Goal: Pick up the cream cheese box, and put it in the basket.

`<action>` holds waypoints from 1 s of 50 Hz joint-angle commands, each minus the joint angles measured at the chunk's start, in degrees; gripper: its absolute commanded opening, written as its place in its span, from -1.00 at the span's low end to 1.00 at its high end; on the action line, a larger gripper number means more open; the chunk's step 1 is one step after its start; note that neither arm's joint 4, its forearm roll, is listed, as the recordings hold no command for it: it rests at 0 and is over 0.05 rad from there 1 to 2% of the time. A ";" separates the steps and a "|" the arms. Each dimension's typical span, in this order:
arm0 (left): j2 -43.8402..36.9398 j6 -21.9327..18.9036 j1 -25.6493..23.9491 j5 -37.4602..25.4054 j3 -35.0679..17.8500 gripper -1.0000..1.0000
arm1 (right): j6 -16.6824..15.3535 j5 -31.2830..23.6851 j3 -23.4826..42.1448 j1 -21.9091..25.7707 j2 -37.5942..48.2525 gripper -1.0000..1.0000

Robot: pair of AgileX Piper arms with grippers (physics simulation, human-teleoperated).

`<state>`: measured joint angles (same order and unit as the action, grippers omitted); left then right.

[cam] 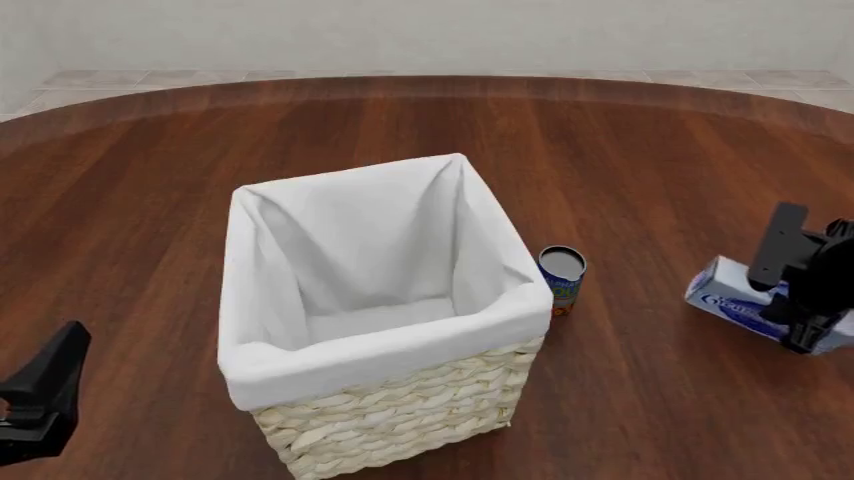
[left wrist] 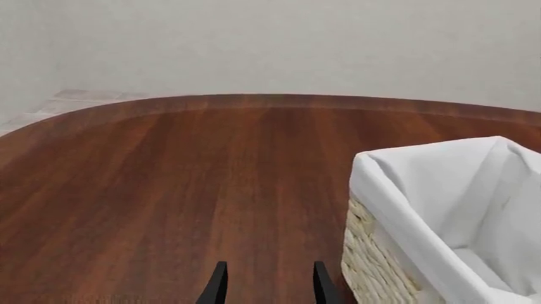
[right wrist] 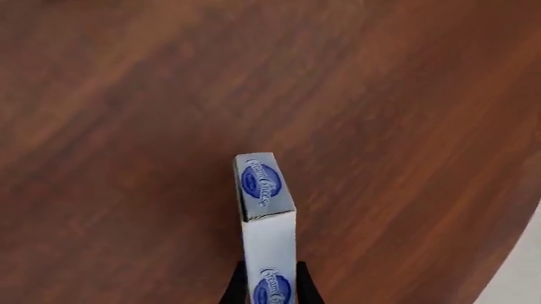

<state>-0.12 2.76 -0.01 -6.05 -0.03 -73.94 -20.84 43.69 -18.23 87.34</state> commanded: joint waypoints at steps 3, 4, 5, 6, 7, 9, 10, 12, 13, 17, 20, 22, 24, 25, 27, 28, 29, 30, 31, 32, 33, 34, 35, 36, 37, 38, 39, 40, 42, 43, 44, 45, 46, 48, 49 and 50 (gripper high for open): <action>0.03 0.24 -0.37 0.13 0.00 1.00 | 2.36 -0.62 -2.67 4.19 -6.94 -1.00; 0.03 0.31 -0.37 0.12 0.00 1.00 | 3.59 -1.41 -2.74 5.34 -8.24 -1.00; 0.03 0.26 -0.34 0.13 0.00 1.00 | 4.07 -1.70 -2.87 5.83 -8.89 -1.00; 0.03 0.42 -0.19 0.12 0.00 1.00 | 4.12 -1.94 -3.32 6.07 -9.73 -1.00; 0.04 0.53 -0.10 0.19 0.00 1.00 | 3.96 -2.08 -3.98 6.35 -10.76 -1.00; 0.05 0.60 0.01 0.28 0.00 1.00 | 3.42 -2.02 -4.98 6.25 -11.99 -1.00; 0.05 0.65 0.04 0.27 0.00 1.00 | 3.49 -2.31 -5.16 6.34 -12.63 -1.00; 0.06 0.74 0.07 0.28 0.00 1.00 | 3.89 -2.78 -5.04 6.48 -13.31 -1.00; 0.06 0.84 0.06 0.29 0.00 1.00 | 4.38 -3.40 -4.96 6.80 -14.17 -1.00; 0.07 1.03 -0.09 0.49 0.00 1.00 | 6.15 -4.24 -4.13 7.36 -16.99 -1.00; 0.09 1.19 -0.05 0.73 0.00 1.00 | 9.97 -5.59 -2.76 9.40 -19.82 -1.00; 0.09 1.29 0.01 0.83 0.00 1.00 | 10.86 -5.91 -2.92 10.27 -21.47 -1.00; 0.09 1.30 -0.01 0.87 0.00 1.00 | 11.28 -5.70 -2.87 10.26 -22.02 -1.00; 0.09 1.25 -0.02 0.95 0.00 1.00 | 11.57 -5.58 -3.39 10.87 -23.16 -1.00; 0.09 1.33 -0.08 0.99 0.00 1.00 | 13.04 -5.77 -4.29 12.74 -25.88 -1.00; 0.09 1.32 -0.15 1.05 0.00 1.00 | 13.13 -5.79 -4.75 12.95 -27.04 -1.00; 0.10 1.38 -0.18 1.12 0.00 1.00 | 13.62 -5.76 -4.82 13.18 -28.10 -1.00; 0.10 1.50 -0.23 1.15 0.00 1.00 | 17.00 -6.54 -3.28 14.60 -30.24 -1.00; 0.10 1.50 -0.23 1.15 0.00 1.00 | 17.00 -6.57 -3.27 14.60 -30.26 -1.00; 0.10 1.51 -0.25 1.17 0.00 1.00 | 17.62 -6.37 -3.06 14.95 -31.29 -1.00; 0.10 1.49 -0.33 1.12 0.00 1.00 | 18.45 -5.67 -2.64 14.91 -32.24 -1.00; 0.10 1.46 -0.37 1.15 0.00 1.00 | 19.77 -5.52 -1.76 15.15 -32.90 -1.00; 0.10 1.46 -0.42 1.15 0.00 1.00 | 23.04 -5.81 0.27 15.76 -33.64 -1.00; 0.10 1.49 -0.44 1.20 0.00 1.00 | 26.77 -6.69 2.53 16.34 -34.09 -1.00; 0.10 1.51 -0.47 1.23 0.00 1.00 | 28.96 -6.93 3.64 16.64 -34.74 -1.00; 0.10 1.53 -0.49 1.24 0.00 1.00 | 29.86 -6.70 3.84 16.85 -35.61 -1.00; 0.10 1.53 -0.55 1.24 0.00 1.00 | 31.07 -6.39 4.32 16.76 -36.26 -1.00; 0.10 1.41 -0.67 1.25 0.00 1.00 | 32.45 -6.39 4.89 16.68 -36.70 -1.00; 0.10 1.40 -0.78 1.22 0.00 1.00 | 35.66 -7.26 5.79 17.69 -38.22 -1.00; 0.10 1.36 -0.85 1.22 0.00 1.00 | 37.75 -7.69 6.31 18.36 -38.95 -1.00; 0.10 1.35 -0.90 1.23 0.00 1.00 | 39.79 -8.12 6.77 19.17 -39.60 -1.00; 0.10 1.37 -0.89 1.25 0.00 1.00 | 40.94 -8.14 6.89 19.67 -40.05 -1.00; 0.10 1.37 -0.89 1.25 0.00 1.00 | 40.94 -8.14 6.89 19.67 -40.06 -1.00; 0.10 1.47 -0.94 1.30 0.00 1.00 | 45.30 -8.86 8.50 21.15 -41.73 -1.00; 0.10 1.47 -0.94 1.30 0.00 1.00 | 45.30 -8.87 8.51 21.15 -41.73 -1.00; 0.10 1.48 -0.97 1.33 0.00 1.00 | 46.50 -9.27 9.14 21.80 -42.34 -1.00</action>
<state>-0.03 4.16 -0.70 -4.87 -0.02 -40.81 -28.48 48.01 -0.47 51.11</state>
